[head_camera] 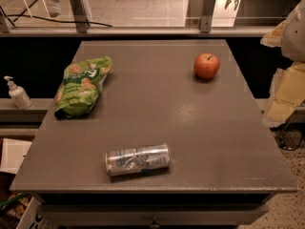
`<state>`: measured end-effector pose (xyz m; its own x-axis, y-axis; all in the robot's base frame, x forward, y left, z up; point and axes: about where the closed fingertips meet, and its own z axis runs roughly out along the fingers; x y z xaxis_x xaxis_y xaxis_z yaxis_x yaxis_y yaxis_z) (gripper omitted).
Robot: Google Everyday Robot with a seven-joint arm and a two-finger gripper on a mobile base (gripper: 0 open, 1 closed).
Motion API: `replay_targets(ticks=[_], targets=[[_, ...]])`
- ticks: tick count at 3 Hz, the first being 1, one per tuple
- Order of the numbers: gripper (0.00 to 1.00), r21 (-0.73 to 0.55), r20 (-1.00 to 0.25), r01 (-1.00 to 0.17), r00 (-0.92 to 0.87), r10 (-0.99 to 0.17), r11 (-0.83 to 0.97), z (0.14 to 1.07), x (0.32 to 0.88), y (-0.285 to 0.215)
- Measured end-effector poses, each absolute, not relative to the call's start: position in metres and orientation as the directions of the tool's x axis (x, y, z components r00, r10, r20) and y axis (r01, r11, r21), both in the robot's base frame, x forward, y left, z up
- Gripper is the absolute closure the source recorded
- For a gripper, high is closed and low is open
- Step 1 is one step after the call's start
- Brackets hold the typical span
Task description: Place redbull can upright
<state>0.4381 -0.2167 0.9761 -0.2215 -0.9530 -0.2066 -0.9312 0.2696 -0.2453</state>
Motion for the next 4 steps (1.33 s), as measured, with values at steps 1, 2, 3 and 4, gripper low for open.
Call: replay_targets(ticks=[1, 2, 3, 4], targets=[[0.0, -0.246, -0.207, -0.931, -0.221, -0.953, 0.27, 0.976, 0.438, -0.217], [0.0, -0.245, -0.244, -0.936, -0.194, -0.95, 0.254, 0.973, 0.427, -0.199], [0.0, -0.207, -0.304, -0.952, -0.156, -0.94, 0.224, 0.954, 0.408, -0.164], [0.0, -0.162, -0.357, -0.974, -0.09, -0.93, 0.156, 0.929, 0.394, -0.113]])
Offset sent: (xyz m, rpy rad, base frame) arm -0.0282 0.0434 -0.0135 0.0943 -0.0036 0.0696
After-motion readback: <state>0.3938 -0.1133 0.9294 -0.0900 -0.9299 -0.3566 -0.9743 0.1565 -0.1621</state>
